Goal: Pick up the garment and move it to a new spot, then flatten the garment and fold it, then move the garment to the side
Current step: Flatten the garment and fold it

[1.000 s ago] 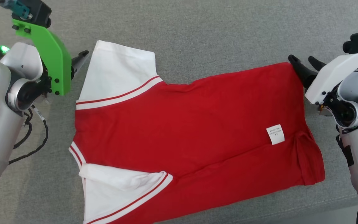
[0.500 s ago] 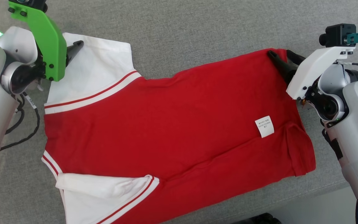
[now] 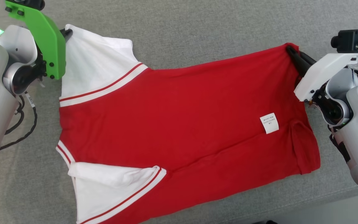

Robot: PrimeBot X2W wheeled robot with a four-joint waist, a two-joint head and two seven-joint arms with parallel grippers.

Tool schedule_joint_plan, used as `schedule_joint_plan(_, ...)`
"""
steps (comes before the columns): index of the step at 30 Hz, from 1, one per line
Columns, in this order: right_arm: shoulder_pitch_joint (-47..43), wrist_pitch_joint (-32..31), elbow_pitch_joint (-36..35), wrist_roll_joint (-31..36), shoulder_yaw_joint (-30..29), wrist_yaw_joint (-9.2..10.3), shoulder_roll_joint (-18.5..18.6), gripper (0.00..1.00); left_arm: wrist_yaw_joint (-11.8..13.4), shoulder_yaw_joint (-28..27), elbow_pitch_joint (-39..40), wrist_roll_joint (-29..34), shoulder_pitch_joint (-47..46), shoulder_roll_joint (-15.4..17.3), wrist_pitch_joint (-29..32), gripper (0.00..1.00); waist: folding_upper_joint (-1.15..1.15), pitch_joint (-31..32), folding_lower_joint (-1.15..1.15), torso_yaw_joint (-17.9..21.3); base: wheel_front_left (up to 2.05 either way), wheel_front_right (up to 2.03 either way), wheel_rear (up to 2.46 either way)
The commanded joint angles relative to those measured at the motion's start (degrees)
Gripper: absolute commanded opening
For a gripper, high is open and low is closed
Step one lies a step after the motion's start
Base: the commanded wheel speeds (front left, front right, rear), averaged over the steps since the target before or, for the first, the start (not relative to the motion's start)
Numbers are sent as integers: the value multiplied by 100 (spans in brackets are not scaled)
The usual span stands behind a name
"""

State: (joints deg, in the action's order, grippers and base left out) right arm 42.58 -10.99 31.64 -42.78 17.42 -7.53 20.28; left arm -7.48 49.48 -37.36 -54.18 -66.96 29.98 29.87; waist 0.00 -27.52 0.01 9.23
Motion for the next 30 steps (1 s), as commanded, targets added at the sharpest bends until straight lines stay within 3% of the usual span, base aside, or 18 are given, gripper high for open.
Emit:
schedule_joint_plan(1,57,143,78,-12,1,8,46,0,3,36,-45,-64,-77,40,-106,0,0,124,-1,-115,0,0,0)
schedule_joint_plan(7,-50,719,275,106,71,8,136,0,7,281,-20,-313,71,-14,-509,0,0,435,-1,-292,0,0,0)
schedule_joint_plan(13,-330,1240,157,-119,353,8,311,0,7,696,379,-539,257,164,-777,0,0,880,-1,-448,0,0,0)
schedule_joint_plan(24,-990,1747,117,-593,1012,8,913,0,6,1196,1715,-1204,921,899,-773,0,0,1558,-1,-725,0,0,0)
schedule_joint_plan(30,-1057,1796,172,-832,1552,8,1256,0,35,1336,2574,-1667,1366,1313,-325,0,0,1747,-1,-823,0,0,0)
